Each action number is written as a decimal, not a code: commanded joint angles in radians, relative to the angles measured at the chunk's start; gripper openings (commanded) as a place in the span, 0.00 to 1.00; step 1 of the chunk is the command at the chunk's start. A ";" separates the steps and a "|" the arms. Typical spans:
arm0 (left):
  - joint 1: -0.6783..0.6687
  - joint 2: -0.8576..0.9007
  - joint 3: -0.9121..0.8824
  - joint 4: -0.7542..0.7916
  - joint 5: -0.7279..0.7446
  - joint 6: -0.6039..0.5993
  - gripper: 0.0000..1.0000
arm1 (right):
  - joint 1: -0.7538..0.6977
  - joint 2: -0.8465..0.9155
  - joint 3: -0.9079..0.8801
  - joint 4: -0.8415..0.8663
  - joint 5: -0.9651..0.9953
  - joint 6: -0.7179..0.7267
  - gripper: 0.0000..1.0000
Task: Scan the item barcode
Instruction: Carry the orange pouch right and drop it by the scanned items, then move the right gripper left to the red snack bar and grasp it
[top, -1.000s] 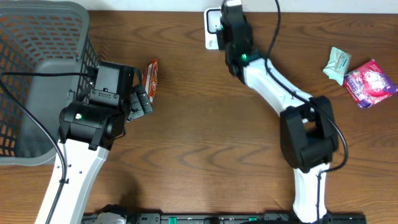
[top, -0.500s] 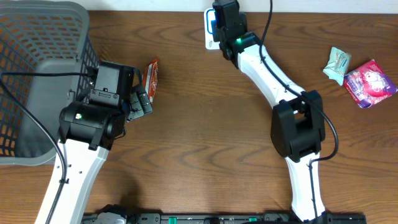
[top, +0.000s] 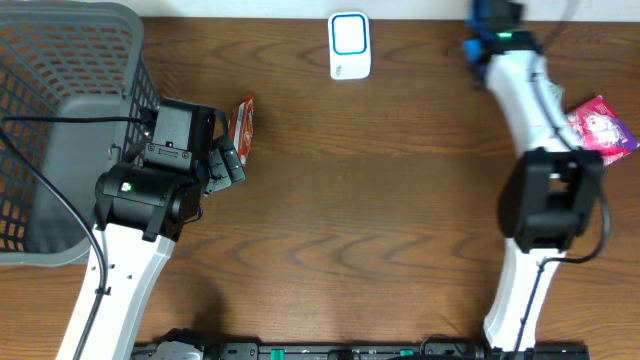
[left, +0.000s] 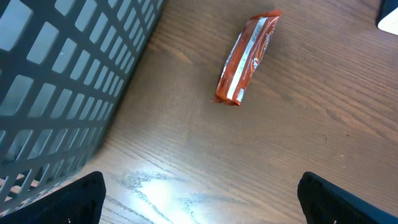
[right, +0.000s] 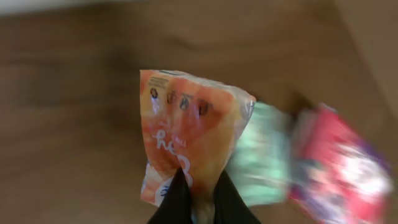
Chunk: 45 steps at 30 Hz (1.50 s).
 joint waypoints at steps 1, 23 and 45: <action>0.004 0.002 0.004 -0.003 0.006 -0.016 0.98 | -0.089 -0.036 0.003 -0.043 -0.013 -0.020 0.01; 0.004 0.002 0.004 -0.003 0.006 -0.016 0.98 | -0.278 -0.036 -0.003 -0.173 -0.488 -0.015 0.91; 0.004 0.002 0.004 -0.003 0.005 -0.016 0.98 | 0.237 -0.034 -0.004 -0.117 -1.052 0.208 0.96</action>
